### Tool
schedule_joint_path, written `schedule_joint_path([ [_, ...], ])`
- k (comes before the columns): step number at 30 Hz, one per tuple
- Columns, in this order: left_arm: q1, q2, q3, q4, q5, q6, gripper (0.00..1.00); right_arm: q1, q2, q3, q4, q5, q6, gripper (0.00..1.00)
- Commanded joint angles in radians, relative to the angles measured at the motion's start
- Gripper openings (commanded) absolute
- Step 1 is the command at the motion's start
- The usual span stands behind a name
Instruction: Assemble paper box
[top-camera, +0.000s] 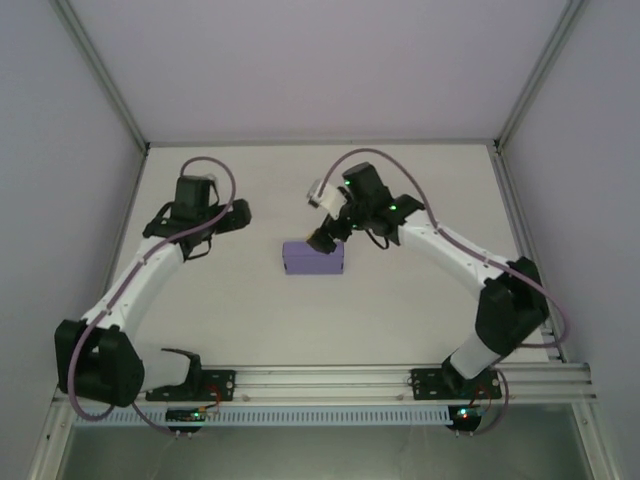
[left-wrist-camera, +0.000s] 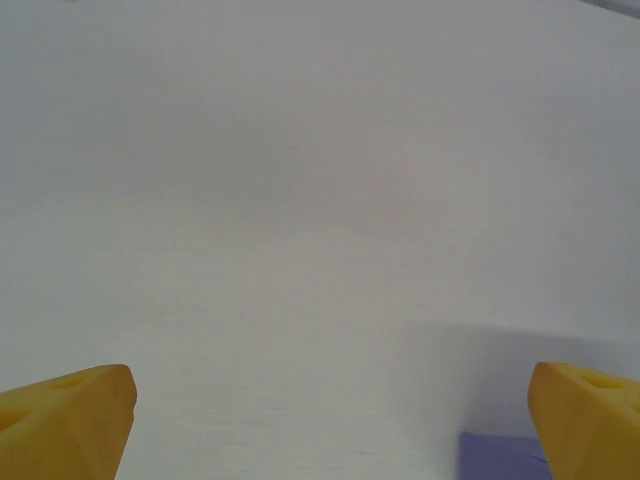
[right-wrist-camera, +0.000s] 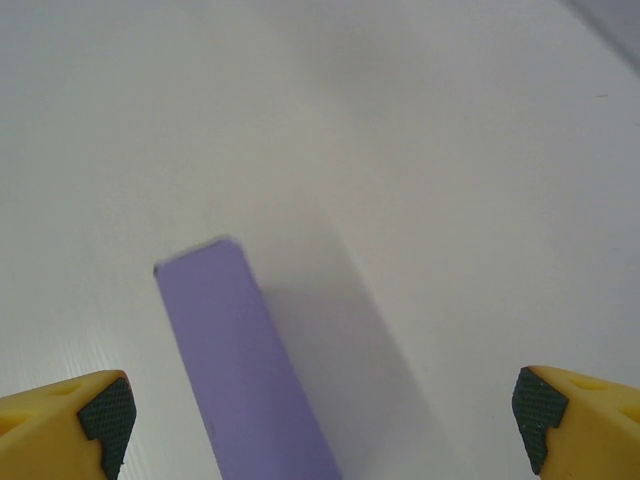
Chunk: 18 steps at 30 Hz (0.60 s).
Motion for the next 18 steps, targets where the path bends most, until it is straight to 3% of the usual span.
schedule_joint_path([
  [1,0.027,-0.048,-0.052,-0.039,-0.117,-0.031,1.00,0.042,0.093,0.080,-0.256,0.059,-0.277,0.99],
  [7,0.046,-0.055,-0.089,-0.035,-0.093,-0.031,1.00,0.069,0.244,0.258,-0.423,0.161,-0.320,0.98],
  [15,0.049,-0.037,-0.082,-0.041,-0.087,-0.020,1.00,0.123,0.366,0.322,-0.463,0.267,-0.328,0.93],
  [18,0.049,-0.044,-0.086,-0.037,-0.088,-0.022,1.00,0.132,0.389,0.326,-0.448,0.270,-0.328,0.85],
])
